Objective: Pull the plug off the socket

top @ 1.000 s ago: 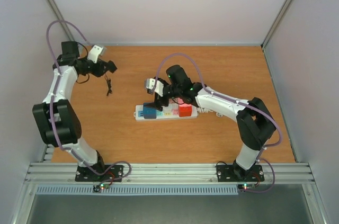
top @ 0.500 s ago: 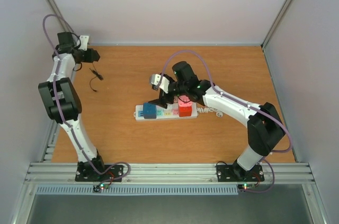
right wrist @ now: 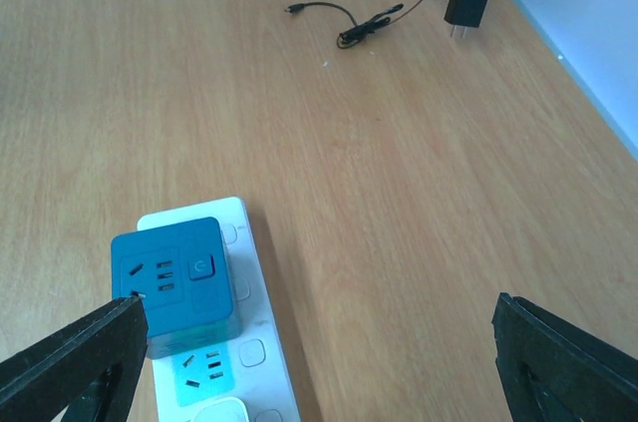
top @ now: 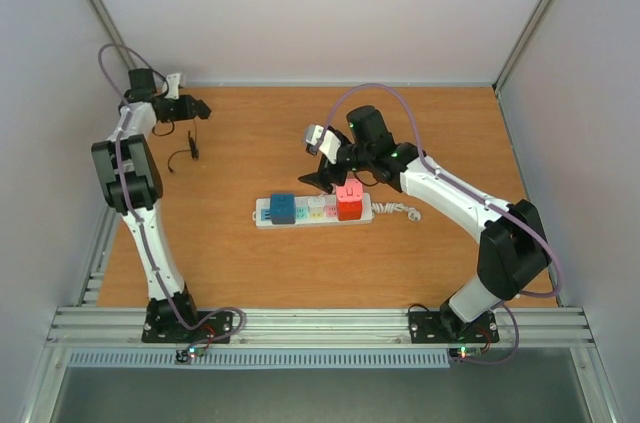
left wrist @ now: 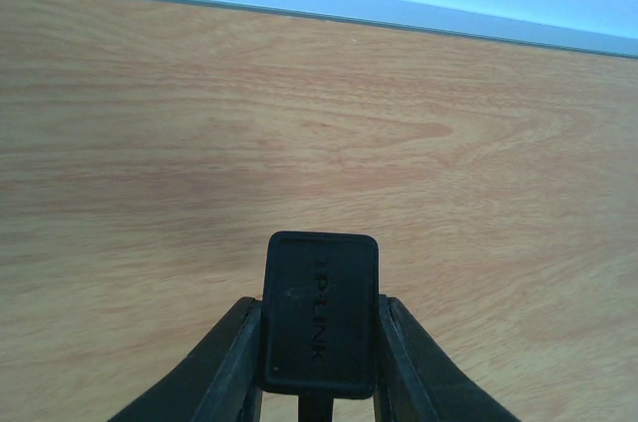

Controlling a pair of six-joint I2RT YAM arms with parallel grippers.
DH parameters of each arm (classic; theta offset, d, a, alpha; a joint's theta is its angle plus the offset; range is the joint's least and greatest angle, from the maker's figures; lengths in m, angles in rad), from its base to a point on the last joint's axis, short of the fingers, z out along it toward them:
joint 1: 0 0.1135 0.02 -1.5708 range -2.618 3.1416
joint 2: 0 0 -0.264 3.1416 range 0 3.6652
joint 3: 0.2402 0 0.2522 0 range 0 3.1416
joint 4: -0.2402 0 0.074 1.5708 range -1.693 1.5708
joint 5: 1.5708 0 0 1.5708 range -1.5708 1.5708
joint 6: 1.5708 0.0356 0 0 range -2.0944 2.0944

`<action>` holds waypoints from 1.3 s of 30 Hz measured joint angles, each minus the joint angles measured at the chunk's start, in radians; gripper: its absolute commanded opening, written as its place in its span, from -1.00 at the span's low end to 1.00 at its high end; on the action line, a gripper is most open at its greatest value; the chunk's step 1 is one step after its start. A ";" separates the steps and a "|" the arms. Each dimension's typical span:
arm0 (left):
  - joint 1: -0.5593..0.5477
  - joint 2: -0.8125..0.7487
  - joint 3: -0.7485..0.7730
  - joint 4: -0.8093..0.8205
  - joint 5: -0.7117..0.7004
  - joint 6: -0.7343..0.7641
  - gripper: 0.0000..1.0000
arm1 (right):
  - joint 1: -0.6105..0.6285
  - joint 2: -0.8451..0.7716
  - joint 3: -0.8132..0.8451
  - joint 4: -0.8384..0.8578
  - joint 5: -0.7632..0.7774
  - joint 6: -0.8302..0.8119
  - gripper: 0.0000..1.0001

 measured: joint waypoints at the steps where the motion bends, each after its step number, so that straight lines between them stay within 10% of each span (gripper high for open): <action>1: -0.003 0.009 0.001 0.004 0.019 -0.012 -0.75 | -0.002 -0.002 0.000 -0.005 0.002 0.000 0.91; 11: -0.013 0.078 0.014 0.041 0.121 -0.084 -0.66 | -0.003 -0.004 0.000 -0.027 0.019 0.000 0.91; 39: 0.027 0.014 -0.055 0.035 0.032 -0.037 0.90 | -0.003 -0.003 0.000 -0.031 0.023 -0.001 0.92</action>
